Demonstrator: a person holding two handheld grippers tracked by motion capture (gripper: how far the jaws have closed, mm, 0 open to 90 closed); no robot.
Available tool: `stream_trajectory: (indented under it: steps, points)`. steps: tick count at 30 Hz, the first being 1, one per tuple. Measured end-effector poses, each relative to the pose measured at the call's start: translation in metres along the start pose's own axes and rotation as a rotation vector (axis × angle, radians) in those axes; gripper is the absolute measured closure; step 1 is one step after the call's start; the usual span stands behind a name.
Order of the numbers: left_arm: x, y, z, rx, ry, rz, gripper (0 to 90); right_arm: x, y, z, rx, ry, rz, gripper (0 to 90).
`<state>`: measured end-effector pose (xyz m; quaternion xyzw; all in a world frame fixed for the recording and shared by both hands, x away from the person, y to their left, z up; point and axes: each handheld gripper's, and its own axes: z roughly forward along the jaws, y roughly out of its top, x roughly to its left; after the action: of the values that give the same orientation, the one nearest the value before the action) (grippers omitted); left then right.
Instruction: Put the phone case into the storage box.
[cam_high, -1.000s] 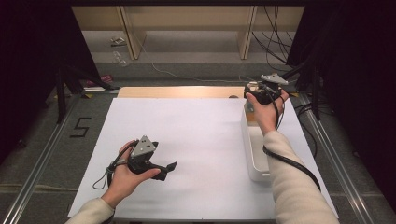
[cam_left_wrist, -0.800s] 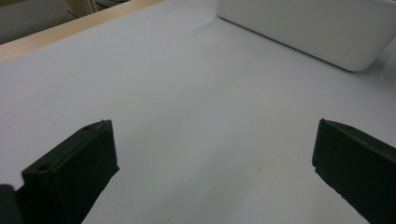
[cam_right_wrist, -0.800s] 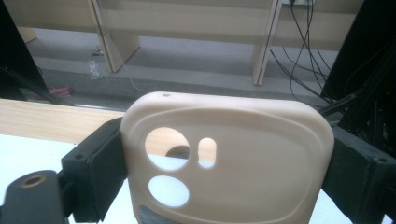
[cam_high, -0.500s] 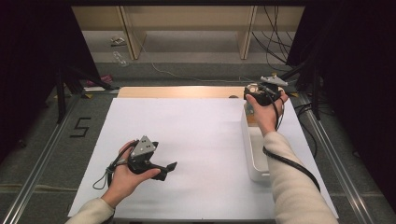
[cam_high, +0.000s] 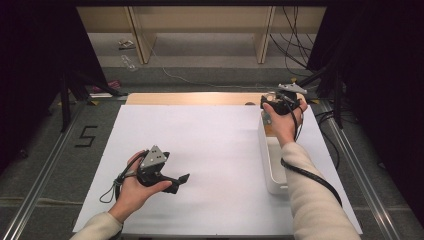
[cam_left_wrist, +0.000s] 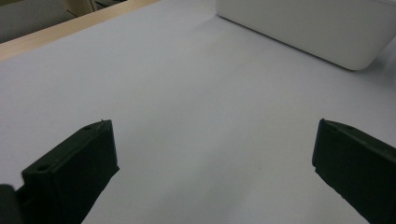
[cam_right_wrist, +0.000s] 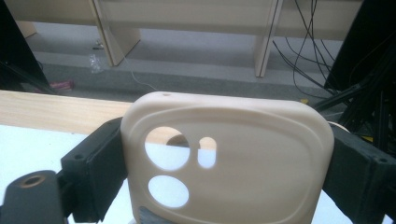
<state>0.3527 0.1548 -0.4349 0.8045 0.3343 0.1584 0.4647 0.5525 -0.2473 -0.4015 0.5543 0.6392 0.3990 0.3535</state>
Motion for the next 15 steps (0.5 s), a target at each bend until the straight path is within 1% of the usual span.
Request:
stream_trajectory:
  steps: [15]
  points:
    - [-0.0002, 0.0000, 0.0001, 0.000, -0.001, 0.000, 0.0, 0.0002, -0.0025, 0.0019, -0.002, 0.001, -0.001, 11.5]
